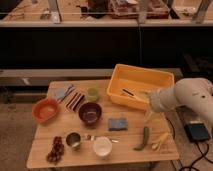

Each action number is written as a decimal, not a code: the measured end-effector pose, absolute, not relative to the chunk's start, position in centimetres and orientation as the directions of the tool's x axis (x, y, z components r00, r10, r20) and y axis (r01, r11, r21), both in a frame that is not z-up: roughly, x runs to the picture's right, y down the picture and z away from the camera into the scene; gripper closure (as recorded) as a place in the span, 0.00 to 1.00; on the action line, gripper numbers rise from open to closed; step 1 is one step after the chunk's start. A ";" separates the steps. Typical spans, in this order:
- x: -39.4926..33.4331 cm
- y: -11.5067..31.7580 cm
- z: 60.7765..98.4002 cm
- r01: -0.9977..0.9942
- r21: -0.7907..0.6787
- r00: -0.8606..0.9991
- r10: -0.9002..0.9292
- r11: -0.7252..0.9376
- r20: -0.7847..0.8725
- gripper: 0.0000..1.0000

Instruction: Place sponge in paper cup

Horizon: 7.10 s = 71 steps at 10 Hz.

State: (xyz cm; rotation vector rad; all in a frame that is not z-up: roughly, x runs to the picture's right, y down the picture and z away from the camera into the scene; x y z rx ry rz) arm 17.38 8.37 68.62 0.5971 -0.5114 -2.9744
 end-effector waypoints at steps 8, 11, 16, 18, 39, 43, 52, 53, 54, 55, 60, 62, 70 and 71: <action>14.4 14.2 74.1 -0.105 0.436 -0.944 -0.048 -0.894 -0.325 0.20; 13.4 16.3 76.4 -0.130 0.465 -0.938 -0.042 -0.876 -0.343 0.20; 13.3 16.9 77.2 -0.120 0.473 -0.937 -0.059 -0.873 -0.345 0.20; 12.9 16.8 78.0 -0.122 0.489 -0.934 -0.067 -0.863 -0.351 0.20; 10.8 16.1 80.5 -0.148 0.515 -0.894 -0.109 -0.844 -0.434 0.97; 9.7 15.5 75.9 -0.238 0.462 -0.866 -0.030 -0.854 -0.500 0.79; 6.4 20.4 68.9 -0.492 0.456 -0.807 0.192 -0.742 -0.558 0.79; 6.3 20.6 68.6 -0.501 0.455 -0.803 0.199 -0.737 -0.562 0.79; 6.3 20.6 68.1 -0.513 0.451 -0.797 0.209 -0.731 -0.567 0.79; 6.0 20.6 67.6 -0.536 0.440 -0.783 0.230 -0.721 -0.578 0.79; 5.1 21.2 67.0 -0.574 0.428 -0.760 0.259 -0.698 -0.596 0.79; 4.6 21.3 66.8 -0.585 0.418 -0.750 0.268 -0.695 -0.605 0.79; 4.0 21.8 66.2 -0.616 0.403 -0.727 0.291 -0.677 -0.622 0.58; 4.0 21.8 66.2 -0.616 0.403 -0.726 0.291 -0.677 -0.623 0.49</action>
